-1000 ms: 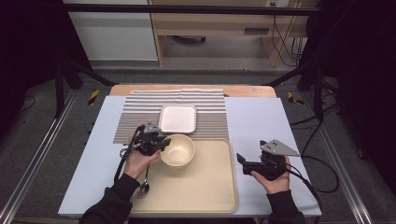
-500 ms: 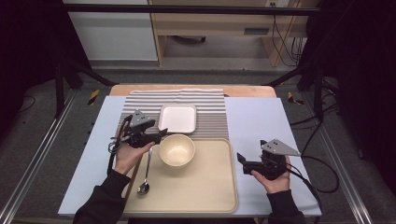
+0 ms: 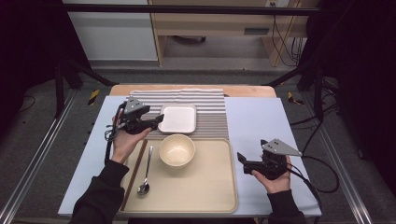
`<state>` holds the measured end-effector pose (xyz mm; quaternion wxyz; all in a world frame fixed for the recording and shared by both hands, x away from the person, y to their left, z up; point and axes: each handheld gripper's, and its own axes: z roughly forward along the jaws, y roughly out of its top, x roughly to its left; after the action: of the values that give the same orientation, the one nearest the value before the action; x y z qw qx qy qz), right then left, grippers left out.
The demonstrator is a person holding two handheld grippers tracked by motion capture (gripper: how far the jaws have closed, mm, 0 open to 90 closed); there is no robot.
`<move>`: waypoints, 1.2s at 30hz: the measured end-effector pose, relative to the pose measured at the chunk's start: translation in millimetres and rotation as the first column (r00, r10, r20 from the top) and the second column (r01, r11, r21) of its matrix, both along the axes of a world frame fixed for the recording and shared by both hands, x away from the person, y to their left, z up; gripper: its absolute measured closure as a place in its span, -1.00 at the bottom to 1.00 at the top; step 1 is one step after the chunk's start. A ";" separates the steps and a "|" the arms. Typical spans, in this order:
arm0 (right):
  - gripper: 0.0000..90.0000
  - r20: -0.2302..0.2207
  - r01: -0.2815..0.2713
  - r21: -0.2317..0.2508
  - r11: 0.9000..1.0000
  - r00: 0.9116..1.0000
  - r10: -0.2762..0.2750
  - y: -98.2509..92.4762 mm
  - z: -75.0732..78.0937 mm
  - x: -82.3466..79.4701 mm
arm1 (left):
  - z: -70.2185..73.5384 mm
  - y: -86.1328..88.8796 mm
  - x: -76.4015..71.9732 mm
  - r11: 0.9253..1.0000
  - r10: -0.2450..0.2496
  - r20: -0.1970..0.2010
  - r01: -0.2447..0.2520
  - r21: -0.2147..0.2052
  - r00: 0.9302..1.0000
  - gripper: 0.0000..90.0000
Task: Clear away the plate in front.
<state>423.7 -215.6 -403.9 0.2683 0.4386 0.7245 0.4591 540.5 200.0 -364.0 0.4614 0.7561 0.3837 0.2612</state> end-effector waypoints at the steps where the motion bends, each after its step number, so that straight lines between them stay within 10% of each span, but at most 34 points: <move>1: -0.91 0.002 -0.001 -0.001 1.000 1.000 0.001 0.0 -0.1 -0.1 | 2.5 -0.1 2.9 1.000 0.004 0.006 -0.004 0.001 1.000 -0.26; 13: -0.91 0.002 -0.006 -0.002 1.000 1.000 0.006 -0.3 -0.1 -0.9 | 1.4 -2.1 37.4 0.999 0.038 0.018 -0.038 0.003 0.999 -0.24; 36: -0.91 -0.005 -0.011 -0.008 1.000 1.000 0.011 2.0 -2.2 0.2 | -55.6 -2.5 86.2 0.997 0.068 -0.125 -0.061 0.053 0.990 -0.12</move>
<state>423.9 -213.6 -406.2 0.2657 0.4348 0.7294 0.4564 626.7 197.5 -419.6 0.4085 0.7696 0.4299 0.2367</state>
